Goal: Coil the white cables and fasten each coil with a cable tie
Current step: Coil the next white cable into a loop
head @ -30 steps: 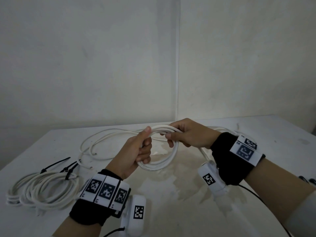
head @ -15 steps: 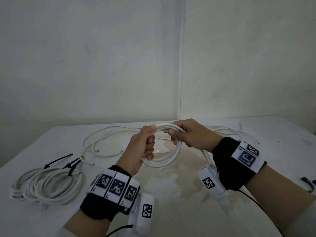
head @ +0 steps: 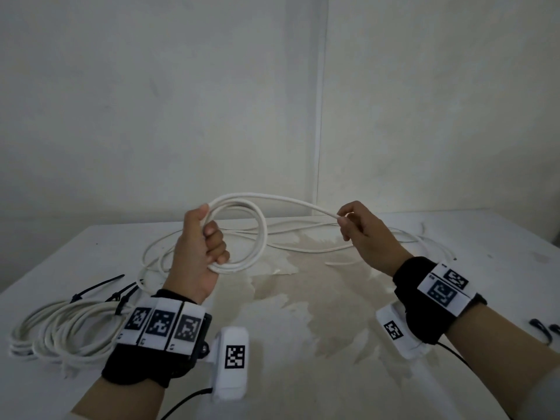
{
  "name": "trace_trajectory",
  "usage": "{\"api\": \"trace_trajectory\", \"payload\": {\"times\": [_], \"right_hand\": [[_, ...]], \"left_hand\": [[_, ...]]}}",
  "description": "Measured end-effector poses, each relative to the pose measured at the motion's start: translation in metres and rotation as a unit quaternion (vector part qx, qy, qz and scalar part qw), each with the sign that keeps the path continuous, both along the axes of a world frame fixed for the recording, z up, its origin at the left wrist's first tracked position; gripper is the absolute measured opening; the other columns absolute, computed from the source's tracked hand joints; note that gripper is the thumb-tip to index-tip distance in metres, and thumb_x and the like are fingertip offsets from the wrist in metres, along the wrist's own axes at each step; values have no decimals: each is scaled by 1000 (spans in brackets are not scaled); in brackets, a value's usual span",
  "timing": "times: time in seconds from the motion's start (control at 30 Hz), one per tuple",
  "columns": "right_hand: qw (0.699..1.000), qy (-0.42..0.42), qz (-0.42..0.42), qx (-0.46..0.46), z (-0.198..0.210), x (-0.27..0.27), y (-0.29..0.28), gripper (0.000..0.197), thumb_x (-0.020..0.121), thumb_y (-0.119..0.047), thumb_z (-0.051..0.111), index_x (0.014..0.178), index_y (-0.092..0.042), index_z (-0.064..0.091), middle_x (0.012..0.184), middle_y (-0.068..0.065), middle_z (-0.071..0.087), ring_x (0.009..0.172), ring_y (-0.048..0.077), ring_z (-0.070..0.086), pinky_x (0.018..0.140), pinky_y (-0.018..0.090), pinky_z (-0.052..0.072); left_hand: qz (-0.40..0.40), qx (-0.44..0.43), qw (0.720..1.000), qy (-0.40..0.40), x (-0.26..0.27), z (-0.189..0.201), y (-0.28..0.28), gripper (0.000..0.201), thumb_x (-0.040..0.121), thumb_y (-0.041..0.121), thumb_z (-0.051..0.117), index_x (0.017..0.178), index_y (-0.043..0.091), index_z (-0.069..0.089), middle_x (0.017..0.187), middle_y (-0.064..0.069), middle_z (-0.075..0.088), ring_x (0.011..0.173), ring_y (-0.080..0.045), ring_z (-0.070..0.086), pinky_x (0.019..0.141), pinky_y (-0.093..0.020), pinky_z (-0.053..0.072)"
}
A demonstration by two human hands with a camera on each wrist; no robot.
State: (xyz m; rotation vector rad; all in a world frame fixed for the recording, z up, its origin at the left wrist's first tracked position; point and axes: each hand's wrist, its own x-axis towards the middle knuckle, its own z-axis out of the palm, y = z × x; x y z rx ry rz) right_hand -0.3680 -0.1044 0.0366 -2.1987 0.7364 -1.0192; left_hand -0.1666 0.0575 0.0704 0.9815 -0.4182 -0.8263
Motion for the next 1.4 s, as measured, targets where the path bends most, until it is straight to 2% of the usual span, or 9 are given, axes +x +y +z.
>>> {"api": "trace_trajectory", "payload": {"times": [0.17, 0.3, 0.43, 0.67, 0.9, 1.03, 1.2, 1.3, 1.4], "right_hand": [[990, 93, -31, -102, -10, 7, -11, 14, 97, -15, 43, 99, -8, 55, 66, 2, 50, 59, 17, 43, 55, 18, 33], [948, 147, -4, -282, -24, 26, 2, 23, 89, -12, 41, 89, -1, 62, 71, 16, 59, 62, 31, 57, 54, 38, 47], [905, 159, 53, -391, -31, 42, 34, 15, 80, -12, 48, 75, -7, 61, 58, 6, 53, 45, 22, 51, 38, 20, 35], [868, 107, 119, -470, -25, 62, 72, 22, 86, -18, 45, 75, -9, 62, 61, 3, 54, 49, 19, 48, 41, 21, 30], [860, 63, 155, -483, -19, 72, 77, 11, 74, -5, 73, 72, -6, 62, 64, 7, 58, 54, 23, 51, 46, 25, 37], [873, 17, 180, -453, -11, 72, 80, 13, 81, -12, 55, 70, -6, 60, 65, 9, 59, 68, 15, 43, 57, 25, 31], [948, 1, 158, -277, 2, 63, 72, 19, 73, -26, 53, 72, -9, 46, 69, -2, 50, 66, 9, 34, 58, 18, 31], [952, -14, 159, -262, 8, 58, 66, 22, 77, -25, 55, 72, -4, 52, 71, -8, 44, 65, 3, 32, 60, 6, 31], [938, -26, 143, -315, 13, 50, 58, 25, 84, -22, 52, 78, 1, 60, 69, 6, 57, 66, 12, 41, 60, 19, 35]], "left_hand": [[64, -28, 998, 7, 10, 7, 4, 43, 92, 39, 41, 56, 19, 27, 33, 9, 21, 25, -6, 19, 30, -14, 21], [118, -37, 992, -12, 10, 10, 0, 42, 91, 38, 43, 56, 20, 29, 35, 9, 22, 29, -7, 19, 34, -14, 22], [184, -30, 981, -58, 10, 12, -6, 40, 91, 35, 47, 58, 19, 32, 35, 10, 26, 32, -8, 23, 38, -17, 27], [247, 36, 950, -187, 0, -7, -17, 39, 93, 34, 48, 59, 16, 40, 50, 0, 38, 34, -7, 34, 44, -24, 33], [150, 83, 954, -246, -28, -20, -19, 39, 94, 31, 47, 59, 14, 43, 47, 0, 46, 38, -9, 44, 43, -19, 39], [75, 93, 958, -260, -40, -19, -14, 42, 94, 28, 47, 56, 14, 41, 41, 8, 45, 40, -6, 43, 42, -18, 37], [-40, 127, 947, -291, -49, -22, -7, 42, 96, 21, 41, 56, 12, 52, 43, -3, 47, 34, -13, 41, 35, -19, 32], [-90, 135, 944, -288, -50, -19, -5, 46, 97, 27, 37, 56, 10, 46, 40, -2, 38, 34, -14, 33, 37, -20, 29], [-118, 158, 931, -308, -44, -18, -5, 47, 97, 34, 38, 57, 11, 45, 38, -1, 37, 35, -14, 31, 39, -20, 30]]}}
